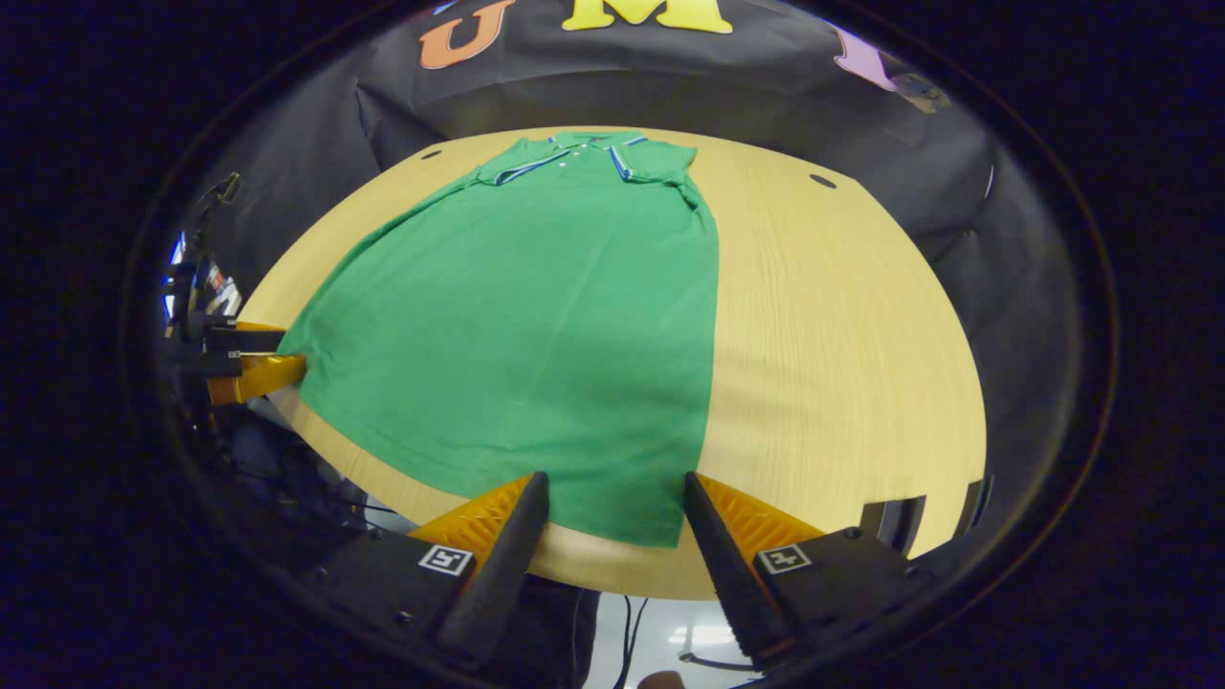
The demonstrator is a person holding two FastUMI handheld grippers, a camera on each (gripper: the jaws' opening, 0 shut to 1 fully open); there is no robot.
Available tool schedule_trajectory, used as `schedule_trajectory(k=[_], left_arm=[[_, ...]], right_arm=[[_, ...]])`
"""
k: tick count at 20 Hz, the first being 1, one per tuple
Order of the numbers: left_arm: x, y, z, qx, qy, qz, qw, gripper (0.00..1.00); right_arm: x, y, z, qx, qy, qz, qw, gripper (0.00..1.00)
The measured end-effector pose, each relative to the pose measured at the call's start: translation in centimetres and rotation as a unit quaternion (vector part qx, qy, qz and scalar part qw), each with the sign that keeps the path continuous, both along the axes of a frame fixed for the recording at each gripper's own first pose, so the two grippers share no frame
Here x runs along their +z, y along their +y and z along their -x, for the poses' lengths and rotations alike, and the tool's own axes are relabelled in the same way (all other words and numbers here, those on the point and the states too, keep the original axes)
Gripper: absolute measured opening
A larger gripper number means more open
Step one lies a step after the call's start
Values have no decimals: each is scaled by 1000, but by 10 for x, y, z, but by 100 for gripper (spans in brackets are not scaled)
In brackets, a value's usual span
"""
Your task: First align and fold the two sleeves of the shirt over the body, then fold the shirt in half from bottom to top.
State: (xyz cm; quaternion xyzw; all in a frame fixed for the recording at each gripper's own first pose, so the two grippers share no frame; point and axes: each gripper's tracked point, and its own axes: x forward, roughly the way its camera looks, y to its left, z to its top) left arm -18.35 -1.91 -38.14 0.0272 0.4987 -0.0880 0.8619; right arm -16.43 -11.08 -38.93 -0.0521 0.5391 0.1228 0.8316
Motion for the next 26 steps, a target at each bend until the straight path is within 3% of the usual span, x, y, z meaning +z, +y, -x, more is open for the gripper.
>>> schedule_trajectory(k=[1,2,6,9,13,14,19,26], left_arm=[[0,-2,-1,-3,-1,0,1000,88],[2,-4,-3,-3,-4,3,1000,82],[2,-13,-3,-13,-9,24,1000,17],[3,-16,-2,-23,0,33,999,4],[15,-19,-2,-37,14,42,998,3],[22,-18,-7,-35,8,48,998,3],[51,-22,-37,-33,-34,67,997,4],[89,-30,-74,-37,-77,84,993,3]], right_arm=[[1,1,-2,2,0,-2,1000,92],[2,0,-2,-2,0,-6,1000,75],[3,2,-5,6,9,-15,1000,8],[4,3,-7,-4,20,-37,999,3],[18,5,-14,-20,17,-60,998,1],[22,5,-18,-22,16,-66,997,5],[43,0,-41,-56,4,-104,993,5],[78,2,-87,-61,-39,-121,990,5]])
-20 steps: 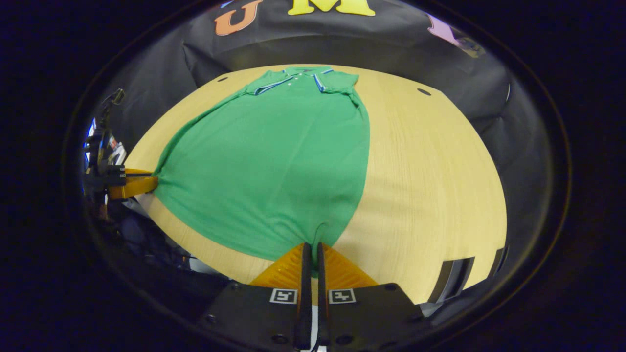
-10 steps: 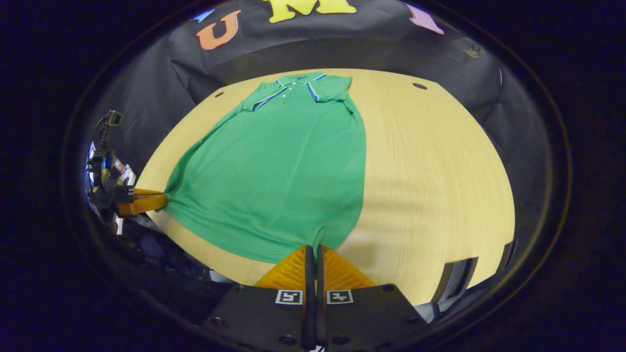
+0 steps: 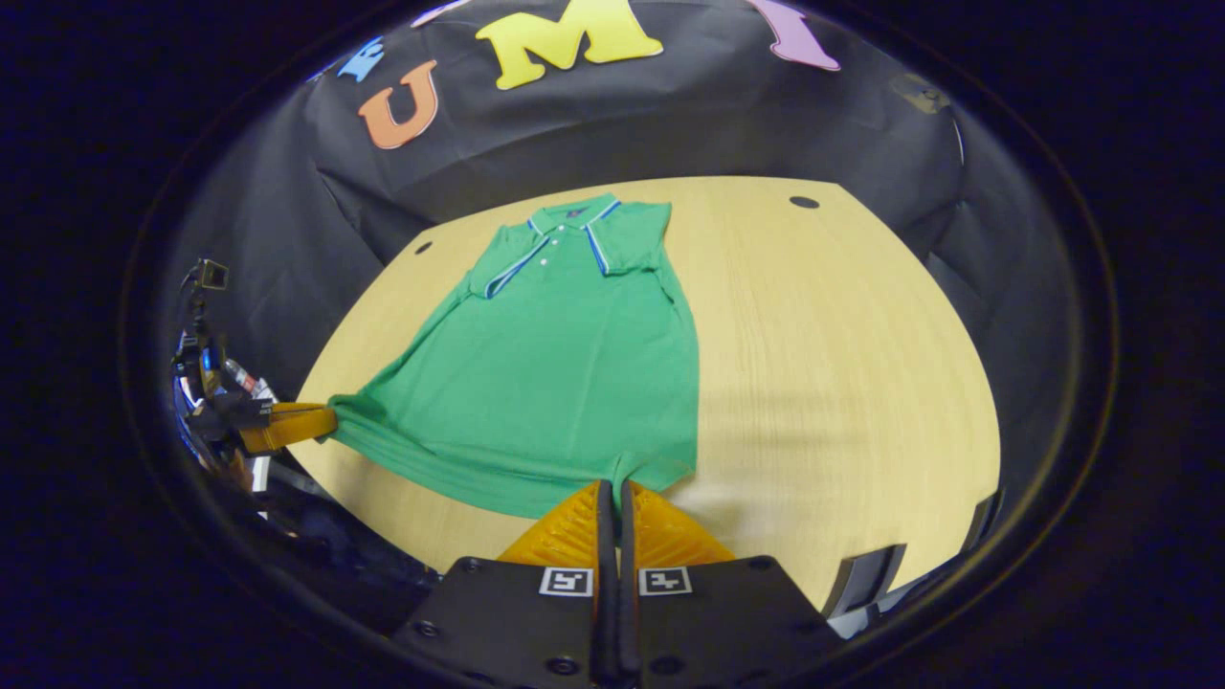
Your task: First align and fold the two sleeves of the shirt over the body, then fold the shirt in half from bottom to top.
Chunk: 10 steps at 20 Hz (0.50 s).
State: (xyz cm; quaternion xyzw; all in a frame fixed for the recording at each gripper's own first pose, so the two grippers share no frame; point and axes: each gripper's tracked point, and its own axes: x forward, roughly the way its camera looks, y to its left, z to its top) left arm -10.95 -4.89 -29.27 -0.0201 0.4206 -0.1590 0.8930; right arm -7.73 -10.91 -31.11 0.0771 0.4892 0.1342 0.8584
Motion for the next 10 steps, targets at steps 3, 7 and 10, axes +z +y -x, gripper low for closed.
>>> schedule_trajectory(k=[3,7,10], left_arm=[[15,1,-21,0,-17,4,1000,3],[28,3,-47,2,-34,8,999,3],[41,3,-70,6,-45,16,999,3]], right_arm=[[14,0,-21,-4,-17,-7,1000,5],[31,2,-50,-14,-35,-22,999,3],[43,3,-75,-12,-49,-25,998,3]])
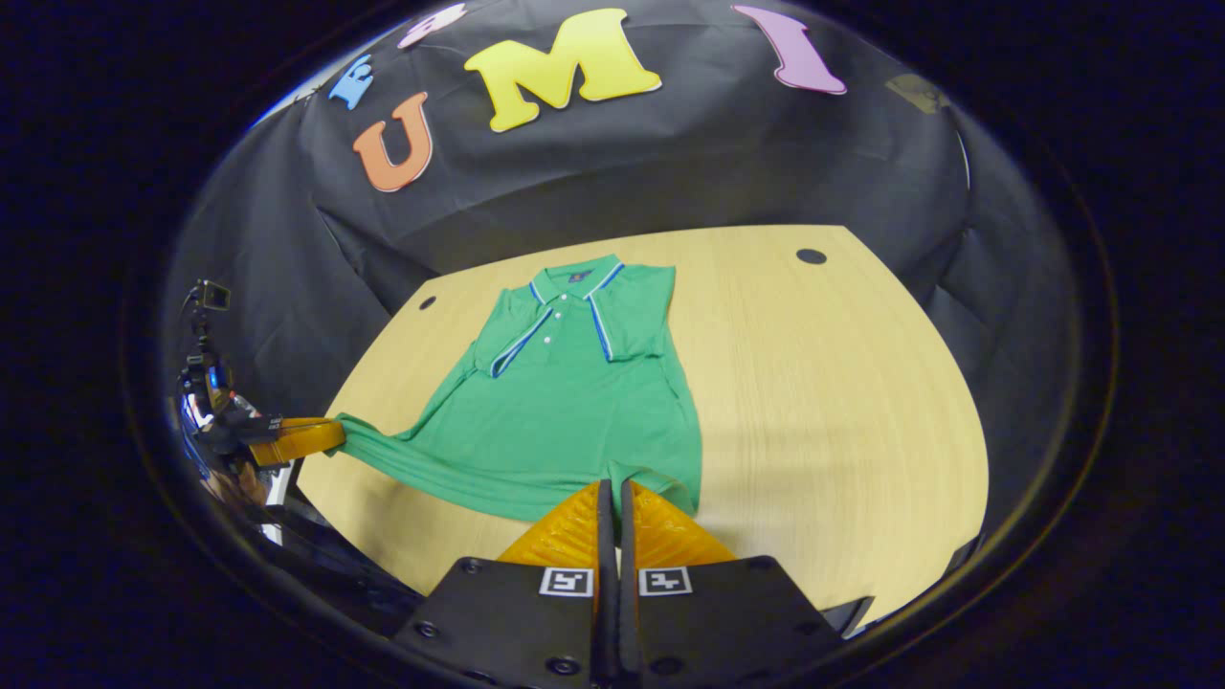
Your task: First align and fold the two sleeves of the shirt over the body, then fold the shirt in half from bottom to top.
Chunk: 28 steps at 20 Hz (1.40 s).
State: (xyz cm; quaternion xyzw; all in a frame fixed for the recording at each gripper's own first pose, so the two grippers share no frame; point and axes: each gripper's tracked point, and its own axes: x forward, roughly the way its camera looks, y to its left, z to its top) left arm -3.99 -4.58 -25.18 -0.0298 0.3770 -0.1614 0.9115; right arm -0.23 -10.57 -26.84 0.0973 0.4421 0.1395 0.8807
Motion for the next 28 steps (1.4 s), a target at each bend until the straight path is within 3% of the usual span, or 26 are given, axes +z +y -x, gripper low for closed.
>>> schedule_trajectory(k=[7,13,20,28], left_arm=[[25,-1,-56,-4,-33,-1,999,3],[36,4,-109,15,-43,8,999,3],[40,10,-177,47,-53,24,997,3],[27,7,-254,52,-70,21,996,3]], right_arm=[[25,7,-64,-4,-31,-11,999,3],[42,15,-121,3,-56,-12,998,3],[47,23,-183,5,-76,-12,997,2],[44,33,-272,-7,-107,-19,994,2]])
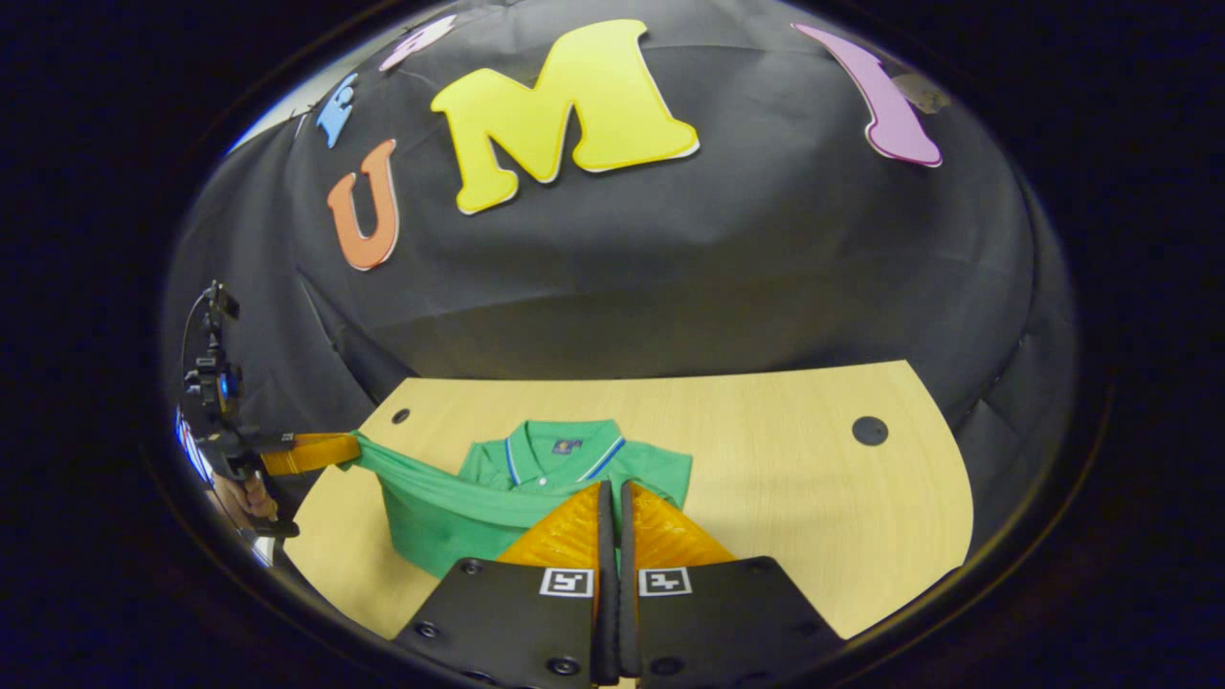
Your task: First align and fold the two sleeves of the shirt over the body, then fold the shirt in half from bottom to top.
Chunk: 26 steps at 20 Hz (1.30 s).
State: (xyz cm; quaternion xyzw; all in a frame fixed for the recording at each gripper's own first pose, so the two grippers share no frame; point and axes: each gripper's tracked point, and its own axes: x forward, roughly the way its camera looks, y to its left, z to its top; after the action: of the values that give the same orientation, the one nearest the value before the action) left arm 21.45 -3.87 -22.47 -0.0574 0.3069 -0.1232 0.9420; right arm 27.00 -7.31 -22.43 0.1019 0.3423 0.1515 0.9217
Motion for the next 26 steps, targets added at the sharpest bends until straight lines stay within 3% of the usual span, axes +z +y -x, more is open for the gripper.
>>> schedule_trajectory(k=[4,7,16,17,18,19,22,23,24,25,26], left_arm=[[-12,1,-42,8,-13,-3,1000,3],[-31,-3,-69,2,-23,-17,1000,3],[-99,-3,-134,3,-44,-52,998,4],[-104,-2,-139,6,-47,-57,997,12],[-108,0,-144,11,-51,-62,997,5],[-111,-1,-148,16,-52,-63,997,7],[-120,-5,-151,13,-46,-73,996,16],[-121,-3,-152,14,-44,-82,996,24],[-120,0,-151,16,-43,-89,995,47],[-119,2,-150,19,-44,-91,995,70],[-115,7,-151,28,-48,-94,994,80]], right_arm=[[-14,-1,-45,-10,-13,-3,1000,5],[-46,-5,-73,-10,-12,1,1000,0],[-134,-5,-117,-29,11,3,1000,3],[-139,-4,-120,-31,10,5,999,3],[-143,-3,-123,-33,10,9,999,0],[-146,-6,-126,-36,9,13,999,0],[-154,-6,-132,-44,9,30,999,0],[-153,-6,-136,-48,3,31,998,7],[-150,-9,-140,-54,-4,39,998,7],[-146,-11,-140,-58,-9,40,997,19],[-141,-13,-141,-61,-15,38,997,26]])
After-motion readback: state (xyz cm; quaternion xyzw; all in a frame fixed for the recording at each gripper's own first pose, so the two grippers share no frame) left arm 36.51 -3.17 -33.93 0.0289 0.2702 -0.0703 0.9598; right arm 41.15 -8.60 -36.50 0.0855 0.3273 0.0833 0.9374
